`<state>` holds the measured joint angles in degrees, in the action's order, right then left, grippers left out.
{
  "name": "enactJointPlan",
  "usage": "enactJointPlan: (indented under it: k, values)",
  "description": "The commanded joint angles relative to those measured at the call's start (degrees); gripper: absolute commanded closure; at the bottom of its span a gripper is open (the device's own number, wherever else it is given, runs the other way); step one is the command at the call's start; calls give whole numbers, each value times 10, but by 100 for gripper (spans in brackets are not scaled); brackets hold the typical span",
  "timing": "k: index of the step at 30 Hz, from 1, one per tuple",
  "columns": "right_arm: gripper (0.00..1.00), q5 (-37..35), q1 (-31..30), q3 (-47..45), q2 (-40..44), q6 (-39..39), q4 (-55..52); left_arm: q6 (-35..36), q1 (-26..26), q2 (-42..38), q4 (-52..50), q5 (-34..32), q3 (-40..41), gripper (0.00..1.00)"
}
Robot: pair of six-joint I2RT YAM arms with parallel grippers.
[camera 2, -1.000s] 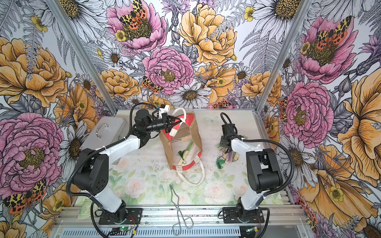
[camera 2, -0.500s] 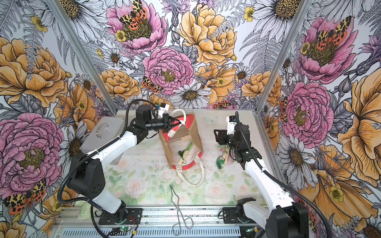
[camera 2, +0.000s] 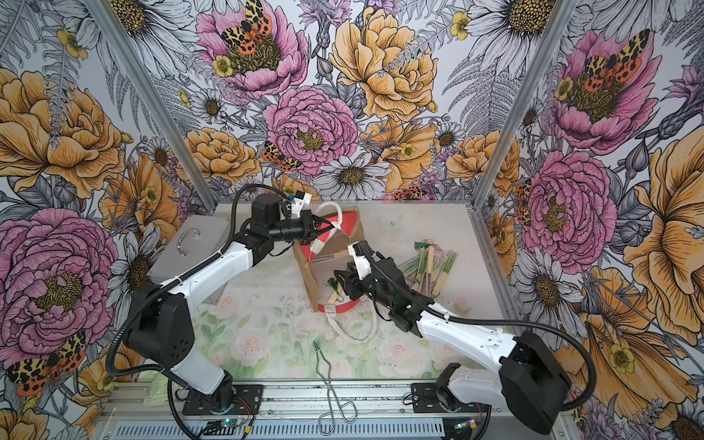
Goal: Take out the folding fans from the tote bags
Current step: Pick up the folding fan from the canvas bag.
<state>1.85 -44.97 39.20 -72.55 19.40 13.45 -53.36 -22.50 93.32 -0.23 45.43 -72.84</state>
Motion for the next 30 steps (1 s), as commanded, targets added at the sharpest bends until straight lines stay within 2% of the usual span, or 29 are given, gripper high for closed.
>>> enactJointPlan:
  k: [1,6,11,20,26,30]
  values:
    - [49,-118,-36,40,-70,3,30,9,0,-9,-9,-23,-18,100]
    - [47,-206,-49,121,-180,127,-50,9,-2,-9,-9,-27,-24,100]
    - [42,-262,-46,165,-237,235,-107,9,-6,-9,-9,-27,-26,100]
    - [39,-249,-31,237,-322,336,-187,-18,-32,-9,29,-33,-21,100]
    - [39,-226,-27,283,-389,366,-258,-32,-55,-6,51,-31,-29,100]
    - [40,-231,-22,271,-391,378,-279,-33,-49,-11,51,-31,-21,100]
